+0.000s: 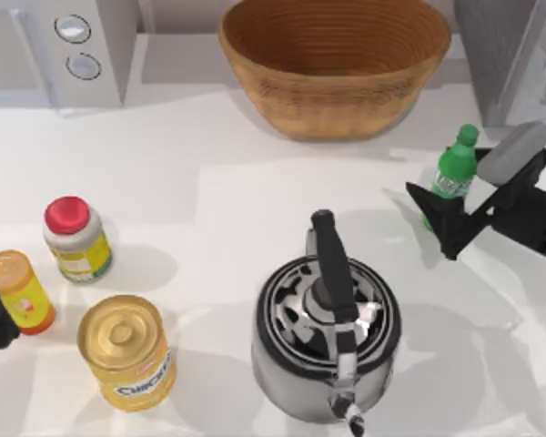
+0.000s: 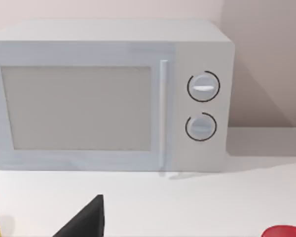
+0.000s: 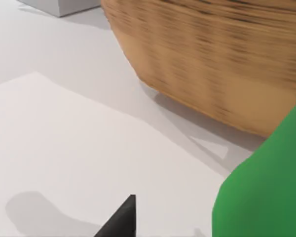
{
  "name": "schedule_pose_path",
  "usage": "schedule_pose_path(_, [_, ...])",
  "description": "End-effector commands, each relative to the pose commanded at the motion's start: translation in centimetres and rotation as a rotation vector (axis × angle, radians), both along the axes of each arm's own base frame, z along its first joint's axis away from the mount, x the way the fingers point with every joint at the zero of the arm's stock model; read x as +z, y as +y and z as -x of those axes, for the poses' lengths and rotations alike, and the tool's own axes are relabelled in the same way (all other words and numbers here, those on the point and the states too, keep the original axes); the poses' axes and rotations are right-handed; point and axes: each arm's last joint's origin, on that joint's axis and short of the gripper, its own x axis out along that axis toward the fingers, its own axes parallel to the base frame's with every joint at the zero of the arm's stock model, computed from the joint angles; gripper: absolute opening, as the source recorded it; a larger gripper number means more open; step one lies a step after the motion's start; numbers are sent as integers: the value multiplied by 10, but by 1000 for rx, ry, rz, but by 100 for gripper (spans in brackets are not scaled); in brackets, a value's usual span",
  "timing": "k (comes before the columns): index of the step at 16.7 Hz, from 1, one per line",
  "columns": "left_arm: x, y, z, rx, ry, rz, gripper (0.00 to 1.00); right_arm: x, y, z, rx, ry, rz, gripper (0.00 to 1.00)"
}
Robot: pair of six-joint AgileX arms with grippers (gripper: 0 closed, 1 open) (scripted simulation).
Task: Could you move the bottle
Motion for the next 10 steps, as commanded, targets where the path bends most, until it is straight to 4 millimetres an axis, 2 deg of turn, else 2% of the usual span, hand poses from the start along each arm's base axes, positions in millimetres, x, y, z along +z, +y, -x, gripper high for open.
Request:
schedule_pose_path(8, [0,0,0,0,0,0,100,0,0,0,0,0,0,2])
schedule_pose_path(10, [0,0,0,0,0,0,100,0,0,0,0,0,0,0])
